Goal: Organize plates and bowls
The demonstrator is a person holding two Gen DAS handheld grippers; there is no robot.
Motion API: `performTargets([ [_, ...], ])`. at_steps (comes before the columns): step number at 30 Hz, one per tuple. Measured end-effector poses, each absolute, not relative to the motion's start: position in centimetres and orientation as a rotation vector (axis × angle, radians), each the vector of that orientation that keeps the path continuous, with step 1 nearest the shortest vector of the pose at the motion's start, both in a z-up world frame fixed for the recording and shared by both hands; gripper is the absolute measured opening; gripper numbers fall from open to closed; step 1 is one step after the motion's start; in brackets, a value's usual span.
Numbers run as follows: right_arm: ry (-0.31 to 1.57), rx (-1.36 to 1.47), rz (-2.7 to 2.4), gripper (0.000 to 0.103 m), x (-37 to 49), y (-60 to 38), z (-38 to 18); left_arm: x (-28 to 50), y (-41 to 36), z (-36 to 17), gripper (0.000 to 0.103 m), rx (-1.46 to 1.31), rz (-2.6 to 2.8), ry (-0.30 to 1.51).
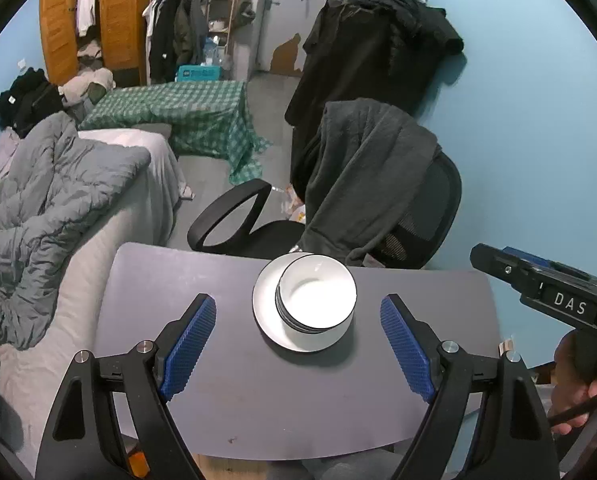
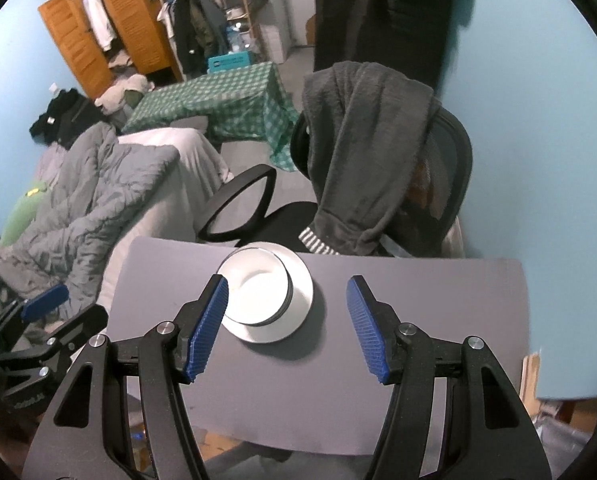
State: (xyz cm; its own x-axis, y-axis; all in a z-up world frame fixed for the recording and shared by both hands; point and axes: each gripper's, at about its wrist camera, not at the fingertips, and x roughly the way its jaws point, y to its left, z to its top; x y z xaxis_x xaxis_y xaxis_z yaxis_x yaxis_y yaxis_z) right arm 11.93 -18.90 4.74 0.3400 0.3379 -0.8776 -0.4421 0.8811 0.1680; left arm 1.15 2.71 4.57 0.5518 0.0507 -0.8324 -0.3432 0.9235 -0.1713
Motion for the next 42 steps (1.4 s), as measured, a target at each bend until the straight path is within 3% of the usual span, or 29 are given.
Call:
performTargets([
  [42,1.114,-0.112,0.475,0.060,9.9,-20.9,5.6,0.6,1.4,5.3,0.086,-0.296,0.273,0.968],
])
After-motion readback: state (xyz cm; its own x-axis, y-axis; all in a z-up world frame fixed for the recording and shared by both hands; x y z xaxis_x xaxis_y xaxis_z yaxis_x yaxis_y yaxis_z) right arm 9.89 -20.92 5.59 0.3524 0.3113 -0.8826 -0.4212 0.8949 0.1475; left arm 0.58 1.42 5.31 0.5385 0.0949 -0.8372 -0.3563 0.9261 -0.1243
